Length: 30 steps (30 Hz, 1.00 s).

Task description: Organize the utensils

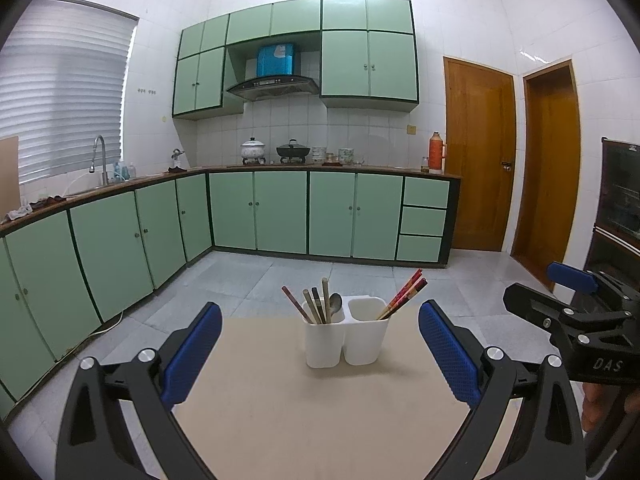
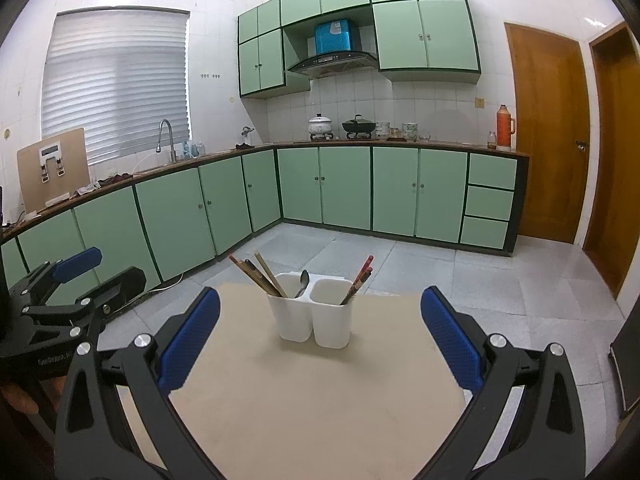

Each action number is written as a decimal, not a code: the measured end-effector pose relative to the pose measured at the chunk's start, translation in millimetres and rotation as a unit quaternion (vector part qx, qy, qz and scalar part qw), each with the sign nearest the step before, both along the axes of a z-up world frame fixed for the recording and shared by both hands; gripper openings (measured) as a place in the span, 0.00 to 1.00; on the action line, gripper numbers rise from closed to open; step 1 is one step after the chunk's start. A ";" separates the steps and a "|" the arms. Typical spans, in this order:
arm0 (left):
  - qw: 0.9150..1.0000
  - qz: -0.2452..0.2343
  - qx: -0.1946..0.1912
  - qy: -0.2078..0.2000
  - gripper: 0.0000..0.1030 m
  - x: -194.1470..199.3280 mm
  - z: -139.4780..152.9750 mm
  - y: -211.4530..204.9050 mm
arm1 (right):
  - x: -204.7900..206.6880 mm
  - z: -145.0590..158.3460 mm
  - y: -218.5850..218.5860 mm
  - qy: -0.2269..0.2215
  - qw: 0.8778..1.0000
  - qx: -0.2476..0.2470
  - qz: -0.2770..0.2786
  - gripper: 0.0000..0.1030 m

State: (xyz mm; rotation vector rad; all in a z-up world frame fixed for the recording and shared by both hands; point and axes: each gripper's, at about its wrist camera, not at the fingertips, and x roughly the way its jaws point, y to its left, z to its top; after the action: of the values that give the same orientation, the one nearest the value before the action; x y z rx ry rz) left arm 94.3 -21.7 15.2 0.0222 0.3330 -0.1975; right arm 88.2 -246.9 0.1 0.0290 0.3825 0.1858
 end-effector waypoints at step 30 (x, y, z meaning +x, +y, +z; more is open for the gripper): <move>1.000 0.000 -0.001 -0.003 0.94 0.1 2.1 -0.9 | -0.1 3.7 4.7 -0.004 1.000 -0.001 0.004 0.95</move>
State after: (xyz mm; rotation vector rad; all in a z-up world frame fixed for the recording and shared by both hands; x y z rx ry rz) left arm 94.4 -22.6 17.3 0.0213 0.3273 -0.1985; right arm 88.1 -242.2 3.8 0.0242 0.3758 0.1922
